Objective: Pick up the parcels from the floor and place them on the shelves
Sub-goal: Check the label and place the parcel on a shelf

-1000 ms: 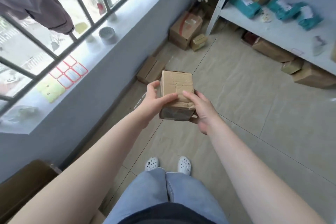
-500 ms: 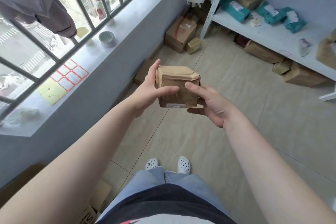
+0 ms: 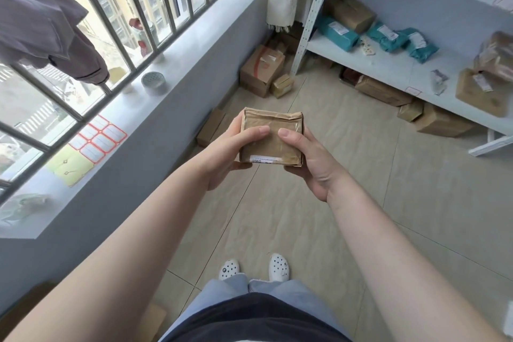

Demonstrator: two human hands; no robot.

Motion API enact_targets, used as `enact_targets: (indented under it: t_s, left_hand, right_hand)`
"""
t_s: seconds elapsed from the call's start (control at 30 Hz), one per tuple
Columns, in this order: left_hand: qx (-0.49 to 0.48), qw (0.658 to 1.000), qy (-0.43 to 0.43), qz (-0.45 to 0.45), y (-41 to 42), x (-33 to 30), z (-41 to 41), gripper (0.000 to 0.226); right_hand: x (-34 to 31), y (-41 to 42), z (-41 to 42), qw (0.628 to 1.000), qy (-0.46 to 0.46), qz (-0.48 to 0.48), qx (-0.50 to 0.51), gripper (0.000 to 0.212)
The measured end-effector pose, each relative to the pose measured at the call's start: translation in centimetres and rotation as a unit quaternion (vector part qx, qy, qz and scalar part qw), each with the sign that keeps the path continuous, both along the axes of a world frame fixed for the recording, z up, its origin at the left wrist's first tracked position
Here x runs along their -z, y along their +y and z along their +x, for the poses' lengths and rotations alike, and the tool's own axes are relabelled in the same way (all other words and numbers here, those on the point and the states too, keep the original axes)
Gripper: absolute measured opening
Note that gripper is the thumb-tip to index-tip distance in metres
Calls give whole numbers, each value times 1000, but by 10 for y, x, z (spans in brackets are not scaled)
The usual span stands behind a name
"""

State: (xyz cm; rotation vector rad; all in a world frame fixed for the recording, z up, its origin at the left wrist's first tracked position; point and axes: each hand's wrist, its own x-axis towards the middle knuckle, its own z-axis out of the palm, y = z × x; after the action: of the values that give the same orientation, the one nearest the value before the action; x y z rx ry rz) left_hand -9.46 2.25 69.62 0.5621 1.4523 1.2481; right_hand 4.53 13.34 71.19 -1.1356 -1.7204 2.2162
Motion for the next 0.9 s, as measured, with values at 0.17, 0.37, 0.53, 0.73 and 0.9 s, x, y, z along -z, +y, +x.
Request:
enact_targets:
  t_s: [0.17,0.37,0.53,0.73,0.9]
  left_hand:
    - [27,999,16,34,2,-5,-1,93]
    - [16,993,63,95,3,-9,1,113]
    - [-71,986,116,92,6,-14,5,83]
    - [-99,982,152,47,5,-22,7,66]
    - [-109,980,163,24,5,-26,10,61]
  right_hand:
    - [-10,8,-3,998,-49,-33,19,64]
    - [-20,12,-3,994,-72,-79,8,60]
    - [-24,10,-4,996,-77,-37,-13,87]
    - [-27,5,0,999,14,42,24,67]
    - [-28,4,2,997,26,43,59,64]
